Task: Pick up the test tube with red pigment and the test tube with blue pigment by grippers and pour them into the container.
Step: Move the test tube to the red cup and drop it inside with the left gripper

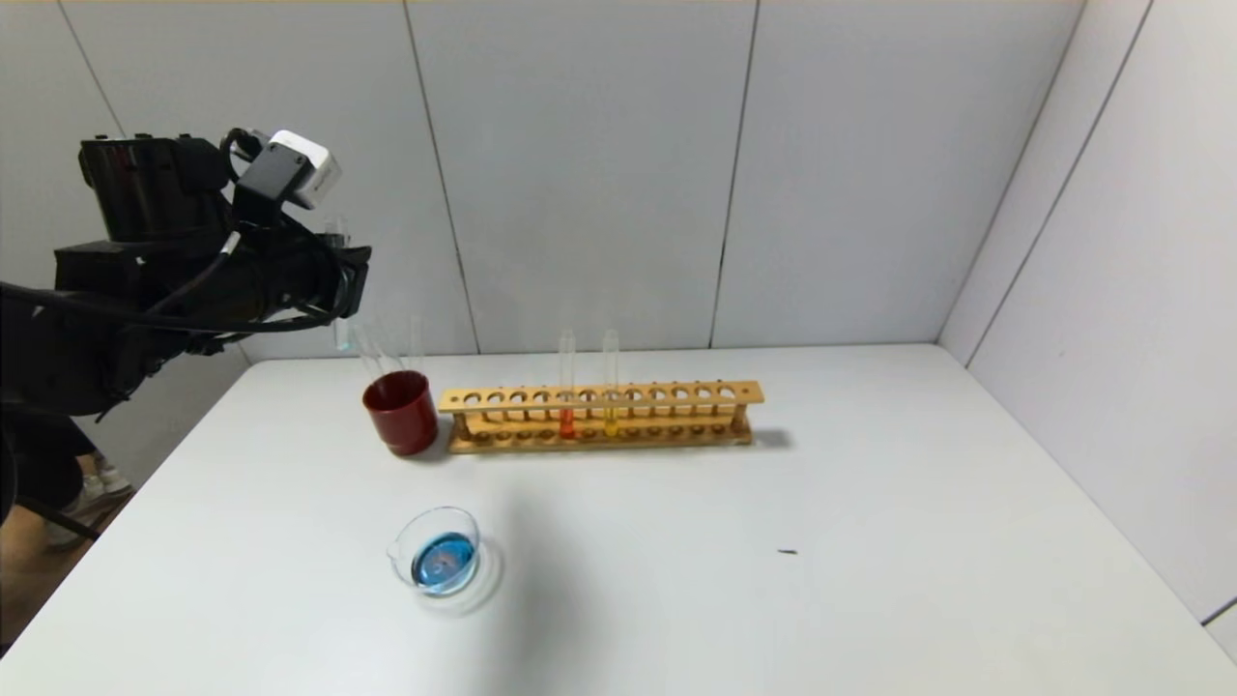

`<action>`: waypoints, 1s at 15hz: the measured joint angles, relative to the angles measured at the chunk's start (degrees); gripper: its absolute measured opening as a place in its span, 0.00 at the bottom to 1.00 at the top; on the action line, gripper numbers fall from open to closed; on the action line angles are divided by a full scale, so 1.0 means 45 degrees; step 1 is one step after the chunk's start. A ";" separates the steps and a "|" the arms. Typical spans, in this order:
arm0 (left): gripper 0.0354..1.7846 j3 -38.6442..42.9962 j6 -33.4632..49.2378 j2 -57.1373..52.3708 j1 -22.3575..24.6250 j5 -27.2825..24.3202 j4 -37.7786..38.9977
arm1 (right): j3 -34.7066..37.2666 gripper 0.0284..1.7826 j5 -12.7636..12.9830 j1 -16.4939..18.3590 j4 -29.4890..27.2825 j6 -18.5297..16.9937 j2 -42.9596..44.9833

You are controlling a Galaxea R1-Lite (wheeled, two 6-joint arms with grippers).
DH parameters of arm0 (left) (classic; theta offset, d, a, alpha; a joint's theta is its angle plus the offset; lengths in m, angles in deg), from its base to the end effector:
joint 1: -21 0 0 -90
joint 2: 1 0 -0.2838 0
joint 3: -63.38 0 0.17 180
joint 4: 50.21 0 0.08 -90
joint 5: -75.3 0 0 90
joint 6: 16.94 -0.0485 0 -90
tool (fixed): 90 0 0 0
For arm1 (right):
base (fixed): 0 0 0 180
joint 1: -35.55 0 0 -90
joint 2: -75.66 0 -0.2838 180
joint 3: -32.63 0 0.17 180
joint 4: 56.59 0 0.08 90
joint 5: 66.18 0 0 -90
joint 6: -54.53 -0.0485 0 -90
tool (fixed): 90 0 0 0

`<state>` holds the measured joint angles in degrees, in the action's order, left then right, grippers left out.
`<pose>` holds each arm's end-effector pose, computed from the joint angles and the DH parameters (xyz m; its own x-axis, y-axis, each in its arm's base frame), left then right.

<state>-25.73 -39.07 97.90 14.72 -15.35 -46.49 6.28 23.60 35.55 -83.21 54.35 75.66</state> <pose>0.3371 -0.0377 0.2379 0.9871 -0.1200 -0.1057 0.1513 0.9152 0.3735 -0.0030 0.0002 0.0748 1.0000 0.0038 -0.0047 -0.0038 1.0000 0.0032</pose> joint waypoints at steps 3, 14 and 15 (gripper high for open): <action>0.17 -0.0122 0.1235 0.0856 0.0011 -0.0298 0.0769 | 0.0000 0.98 0.0000 0.0000 0.0000 0.0000 0.0000; 0.17 0.0813 0.2148 0.4077 0.0092 -0.0195 0.3912 | 0.0000 0.98 0.0000 0.0000 0.0000 0.0000 0.0000; 0.17 0.0851 0.2156 0.4207 0.0127 -0.0184 0.3917 | 0.0000 0.98 -0.0005 0.0000 0.0000 0.0000 0.0000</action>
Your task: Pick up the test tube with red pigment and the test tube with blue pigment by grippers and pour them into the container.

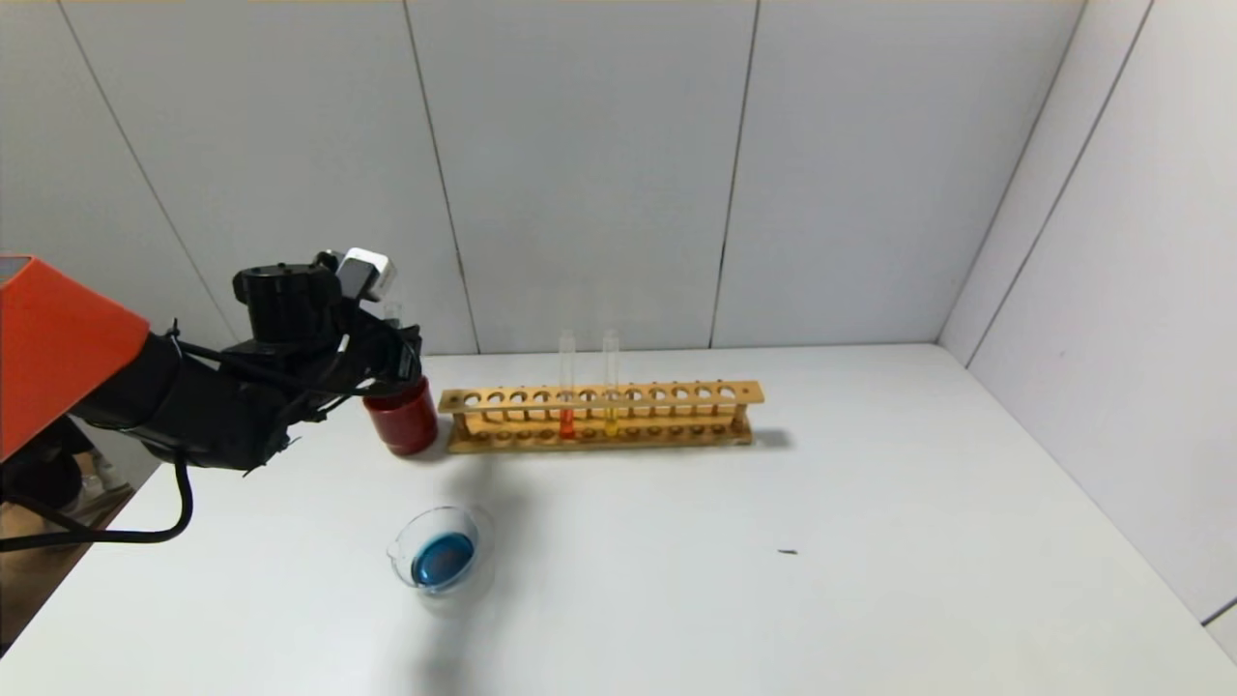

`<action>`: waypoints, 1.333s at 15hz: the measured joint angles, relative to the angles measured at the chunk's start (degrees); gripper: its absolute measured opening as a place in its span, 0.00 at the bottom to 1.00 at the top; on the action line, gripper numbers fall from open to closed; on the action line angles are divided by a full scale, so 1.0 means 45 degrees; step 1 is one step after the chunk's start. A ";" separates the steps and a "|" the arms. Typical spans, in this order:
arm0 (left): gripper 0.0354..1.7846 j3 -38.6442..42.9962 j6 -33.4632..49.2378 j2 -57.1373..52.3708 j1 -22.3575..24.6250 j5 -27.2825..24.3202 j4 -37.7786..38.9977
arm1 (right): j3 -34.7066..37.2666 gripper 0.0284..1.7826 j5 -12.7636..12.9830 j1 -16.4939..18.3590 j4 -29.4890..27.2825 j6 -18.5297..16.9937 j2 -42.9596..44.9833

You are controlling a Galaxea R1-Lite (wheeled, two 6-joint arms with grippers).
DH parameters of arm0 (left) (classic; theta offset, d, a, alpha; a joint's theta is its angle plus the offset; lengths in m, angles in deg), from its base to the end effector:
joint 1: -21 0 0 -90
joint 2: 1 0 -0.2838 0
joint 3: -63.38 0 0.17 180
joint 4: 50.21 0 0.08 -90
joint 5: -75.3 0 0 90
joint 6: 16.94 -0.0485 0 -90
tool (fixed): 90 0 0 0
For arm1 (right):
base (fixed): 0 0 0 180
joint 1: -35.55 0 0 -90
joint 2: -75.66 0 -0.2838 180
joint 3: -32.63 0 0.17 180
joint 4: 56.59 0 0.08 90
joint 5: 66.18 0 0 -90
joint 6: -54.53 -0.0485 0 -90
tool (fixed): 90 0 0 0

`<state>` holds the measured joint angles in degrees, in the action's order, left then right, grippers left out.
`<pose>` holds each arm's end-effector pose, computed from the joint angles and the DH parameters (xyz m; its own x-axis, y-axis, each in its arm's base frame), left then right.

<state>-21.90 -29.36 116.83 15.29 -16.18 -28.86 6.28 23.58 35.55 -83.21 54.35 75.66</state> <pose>0.3997 -0.0412 0.1346 0.9732 -0.1233 -0.1942 0.1633 0.9648 0.2061 -0.0030 0.0002 0.0748 1.0000 0.0042 -0.0047 -0.0042 1.0000 0.0032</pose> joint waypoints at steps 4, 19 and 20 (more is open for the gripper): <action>0.17 0.0282 -0.0038 0.0312 0.0038 0.0209 0.0791 | 0.0000 0.98 0.0000 0.0000 0.0000 0.0000 0.0000; 0.97 0.0834 -0.0195 -0.0030 0.0019 0.0385 0.2408 | 0.0000 0.98 0.0005 0.0000 0.0000 0.0000 0.0000; 0.98 0.0853 -0.0222 -0.0442 0.0019 0.0379 0.2349 | 0.0000 0.98 0.0000 0.0000 0.0000 0.0000 0.0000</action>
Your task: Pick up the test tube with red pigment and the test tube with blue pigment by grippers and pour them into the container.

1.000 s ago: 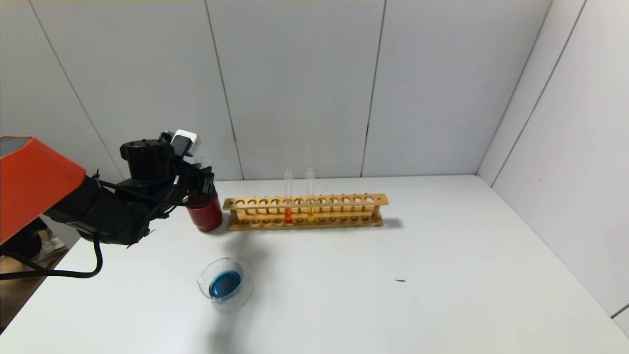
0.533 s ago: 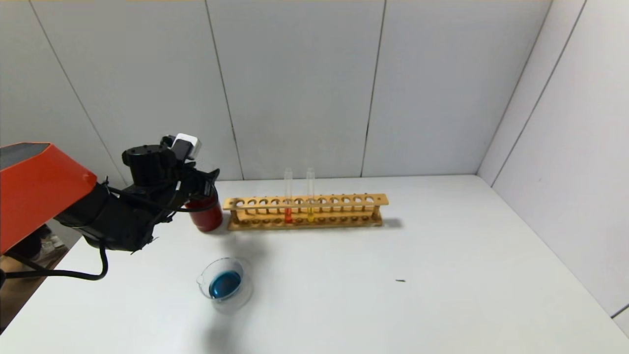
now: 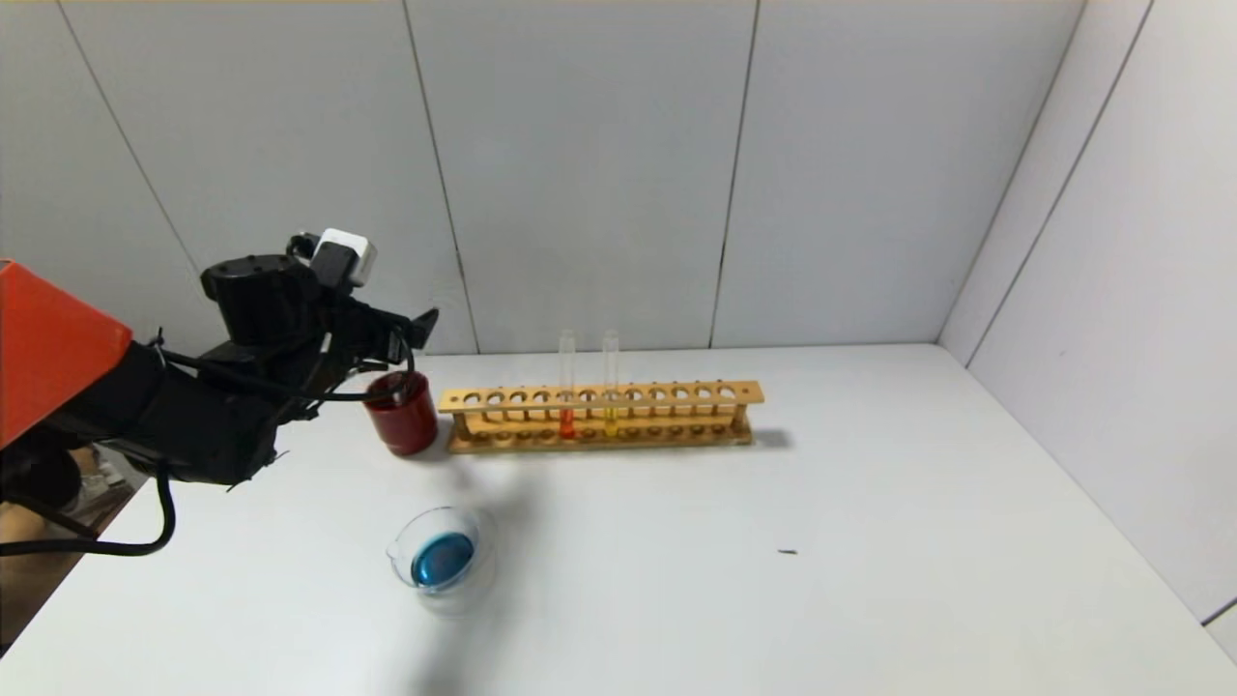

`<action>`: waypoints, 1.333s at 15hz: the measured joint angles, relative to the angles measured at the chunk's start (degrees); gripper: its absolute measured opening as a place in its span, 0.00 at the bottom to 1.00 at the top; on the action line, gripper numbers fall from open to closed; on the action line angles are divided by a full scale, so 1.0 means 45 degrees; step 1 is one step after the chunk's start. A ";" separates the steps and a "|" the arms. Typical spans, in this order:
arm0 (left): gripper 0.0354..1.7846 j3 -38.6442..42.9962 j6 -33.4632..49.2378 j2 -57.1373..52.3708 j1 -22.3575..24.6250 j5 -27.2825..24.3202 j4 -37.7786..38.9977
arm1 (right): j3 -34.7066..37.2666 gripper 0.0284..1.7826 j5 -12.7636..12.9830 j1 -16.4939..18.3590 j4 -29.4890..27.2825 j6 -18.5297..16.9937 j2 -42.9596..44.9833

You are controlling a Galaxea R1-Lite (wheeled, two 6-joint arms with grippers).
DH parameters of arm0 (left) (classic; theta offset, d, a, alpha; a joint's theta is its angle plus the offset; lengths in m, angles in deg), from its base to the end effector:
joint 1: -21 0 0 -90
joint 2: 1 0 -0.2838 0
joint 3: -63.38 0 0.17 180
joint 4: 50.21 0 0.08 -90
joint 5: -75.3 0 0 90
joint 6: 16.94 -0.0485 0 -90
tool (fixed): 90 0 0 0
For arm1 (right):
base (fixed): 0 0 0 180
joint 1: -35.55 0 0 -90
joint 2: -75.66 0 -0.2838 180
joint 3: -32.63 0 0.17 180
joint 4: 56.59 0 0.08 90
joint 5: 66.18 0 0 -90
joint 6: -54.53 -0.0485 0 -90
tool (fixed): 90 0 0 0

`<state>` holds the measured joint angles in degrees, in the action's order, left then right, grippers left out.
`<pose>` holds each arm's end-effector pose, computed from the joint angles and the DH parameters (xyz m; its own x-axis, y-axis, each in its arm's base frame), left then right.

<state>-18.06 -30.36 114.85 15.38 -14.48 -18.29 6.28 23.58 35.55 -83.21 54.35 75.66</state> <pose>0.3905 -0.0382 0.1538 0.9946 -0.0940 -0.0434 0.1016 0.9674 0.2320 -0.0030 0.0002 0.0748 1.0000 0.0042 -0.0047 -0.0042 1.0000 0.0032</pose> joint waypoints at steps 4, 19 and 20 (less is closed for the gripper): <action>0.98 0.0867 -0.0366 -0.2953 0.0000 0.0084 -0.0333 | 0.0000 0.98 0.0000 0.0000 0.0000 0.0000 0.0000; 0.98 1.0259 0.0179 -2.3547 0.0951 0.1371 -0.9368 | 0.0000 0.98 0.0000 0.0000 0.0000 0.0000 0.0000; 0.98 1.0939 0.0252 -2.4281 0.1029 0.1327 -1.0535 | 0.0000 0.98 0.0000 0.0000 0.0005 0.0000 0.0000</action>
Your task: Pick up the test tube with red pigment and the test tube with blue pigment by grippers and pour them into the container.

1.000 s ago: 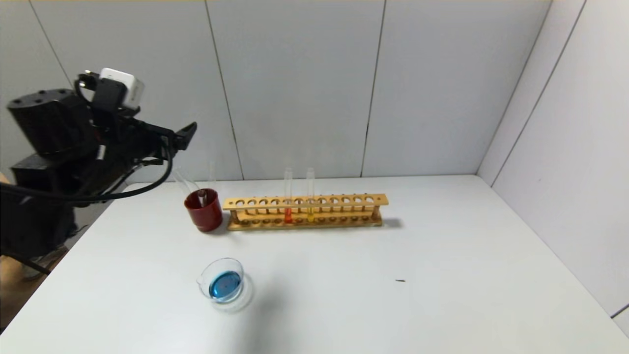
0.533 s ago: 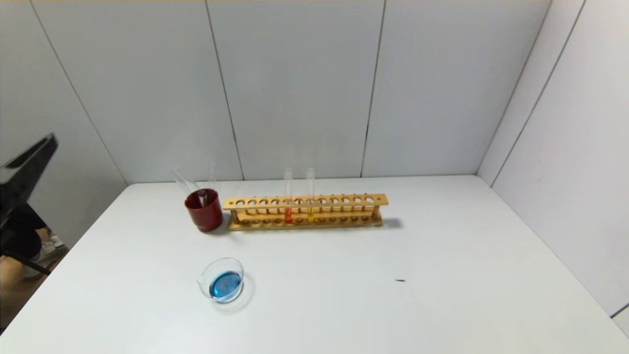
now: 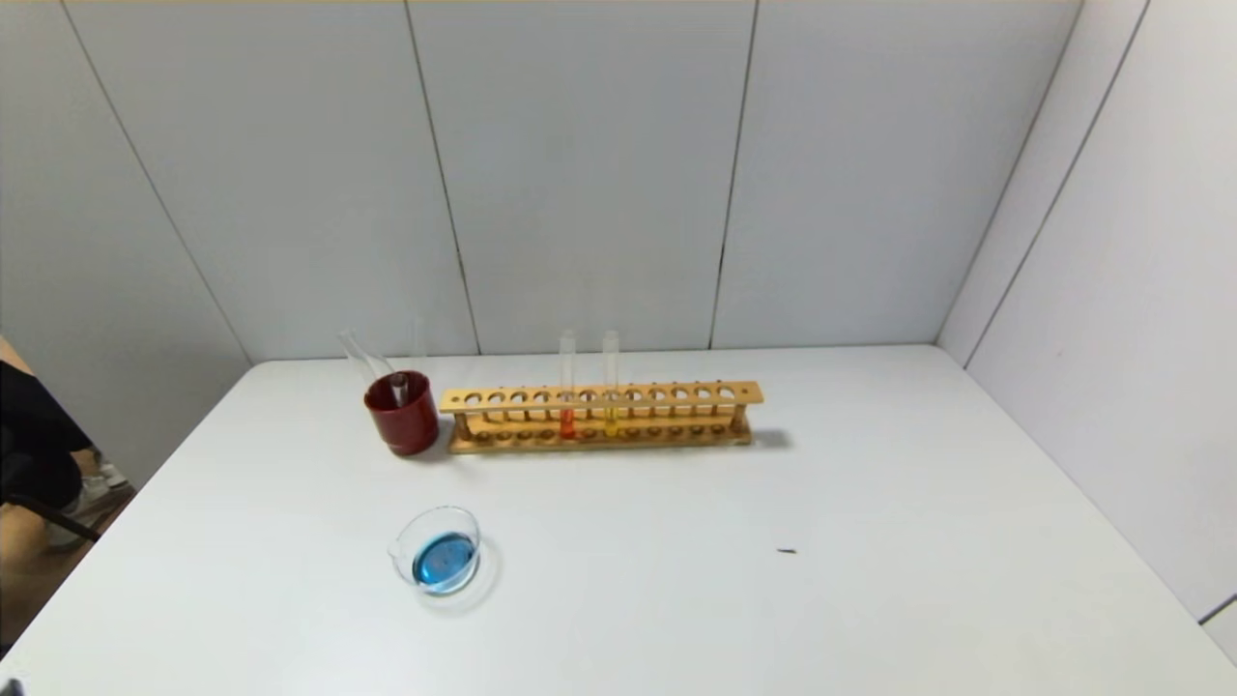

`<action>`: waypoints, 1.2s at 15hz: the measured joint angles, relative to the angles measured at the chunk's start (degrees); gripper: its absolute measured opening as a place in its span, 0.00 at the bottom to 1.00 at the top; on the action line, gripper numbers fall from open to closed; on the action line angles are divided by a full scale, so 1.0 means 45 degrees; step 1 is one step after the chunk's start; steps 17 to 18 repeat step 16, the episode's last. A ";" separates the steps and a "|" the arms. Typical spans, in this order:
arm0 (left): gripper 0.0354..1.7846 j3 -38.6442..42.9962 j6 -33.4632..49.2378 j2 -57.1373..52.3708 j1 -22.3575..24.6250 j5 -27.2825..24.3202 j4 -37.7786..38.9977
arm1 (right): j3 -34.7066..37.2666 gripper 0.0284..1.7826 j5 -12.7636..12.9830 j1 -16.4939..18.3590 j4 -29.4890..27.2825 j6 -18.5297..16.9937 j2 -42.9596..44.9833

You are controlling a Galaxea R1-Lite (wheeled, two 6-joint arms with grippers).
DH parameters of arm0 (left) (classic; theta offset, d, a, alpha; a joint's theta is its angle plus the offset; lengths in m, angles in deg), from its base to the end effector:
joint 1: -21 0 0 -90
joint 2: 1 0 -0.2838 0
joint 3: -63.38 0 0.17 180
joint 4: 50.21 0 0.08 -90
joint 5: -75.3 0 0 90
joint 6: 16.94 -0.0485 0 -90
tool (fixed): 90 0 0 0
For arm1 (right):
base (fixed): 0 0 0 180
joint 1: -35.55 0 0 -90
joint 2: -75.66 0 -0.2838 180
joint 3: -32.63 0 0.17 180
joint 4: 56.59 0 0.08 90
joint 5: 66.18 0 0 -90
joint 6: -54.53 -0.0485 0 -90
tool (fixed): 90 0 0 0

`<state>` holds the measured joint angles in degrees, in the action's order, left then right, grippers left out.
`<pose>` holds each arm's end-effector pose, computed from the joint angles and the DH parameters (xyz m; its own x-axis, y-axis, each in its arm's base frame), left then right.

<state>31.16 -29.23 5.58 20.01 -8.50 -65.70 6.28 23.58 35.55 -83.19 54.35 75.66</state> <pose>-0.0024 0.0053 0.1287 0.9803 0.0911 0.1752 -0.1246 0.9737 0.1909 -0.0030 0.0002 0.0749 1.0000 0.0042 -0.0044 -0.0042 1.0000 0.0032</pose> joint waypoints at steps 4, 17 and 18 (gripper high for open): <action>0.98 0.1165 0.0986 -0.1224 0.0173 -0.1680 -0.2189 | 0.0000 0.98 0.0000 0.0000 -0.0005 0.0000 0.0000; 0.98 0.1108 0.1043 -0.1487 0.0219 -0.1883 -0.3069 | 0.0000 0.98 0.0000 0.0022 0.0000 -0.0014 0.0000; 0.98 0.1108 0.1043 -0.1487 0.0219 -0.1883 -0.3069 | 0.0000 0.98 0.0000 0.0022 0.0000 -0.0014 0.0000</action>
